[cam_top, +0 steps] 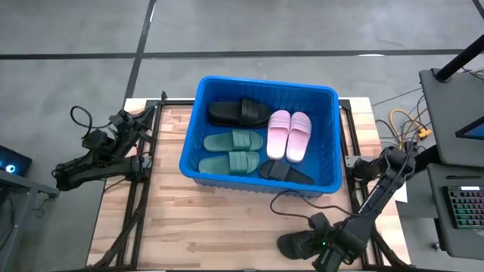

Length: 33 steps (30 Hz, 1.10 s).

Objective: Pick and place slides into bin
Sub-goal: Stack the black slipper on top of the black slipper in the blue bin

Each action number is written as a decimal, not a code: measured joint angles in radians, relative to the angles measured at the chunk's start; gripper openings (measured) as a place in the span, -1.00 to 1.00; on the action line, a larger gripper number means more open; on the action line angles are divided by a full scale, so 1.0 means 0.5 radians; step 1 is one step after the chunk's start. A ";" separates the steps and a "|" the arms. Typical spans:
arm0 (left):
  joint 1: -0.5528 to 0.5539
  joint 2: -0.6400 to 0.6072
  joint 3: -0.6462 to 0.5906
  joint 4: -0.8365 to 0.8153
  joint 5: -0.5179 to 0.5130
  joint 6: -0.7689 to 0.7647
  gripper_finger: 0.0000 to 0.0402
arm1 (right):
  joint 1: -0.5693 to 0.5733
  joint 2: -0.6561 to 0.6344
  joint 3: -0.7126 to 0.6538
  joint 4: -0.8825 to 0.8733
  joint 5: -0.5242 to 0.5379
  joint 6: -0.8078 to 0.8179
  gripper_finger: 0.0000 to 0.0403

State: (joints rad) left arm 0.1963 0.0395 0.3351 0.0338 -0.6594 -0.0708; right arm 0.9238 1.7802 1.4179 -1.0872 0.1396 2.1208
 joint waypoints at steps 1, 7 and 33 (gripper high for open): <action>0.000 0.000 0.000 0.000 0.000 0.000 -0.99 | 0.000 0.008 -0.007 0.002 -0.002 -0.001 0.06; 0.000 0.000 0.000 -0.002 0.001 0.000 -0.99 | -0.002 0.021 -0.106 0.074 -0.017 0.046 0.06; 0.001 0.000 0.000 -0.050 0.004 -0.002 -0.99 | -0.002 -0.020 -0.399 0.669 0.029 -0.048 -0.47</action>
State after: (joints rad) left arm 0.1967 0.0395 0.3351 0.0090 -0.6573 -0.0719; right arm 0.9226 1.7699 1.2186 -0.7527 0.1539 2.0968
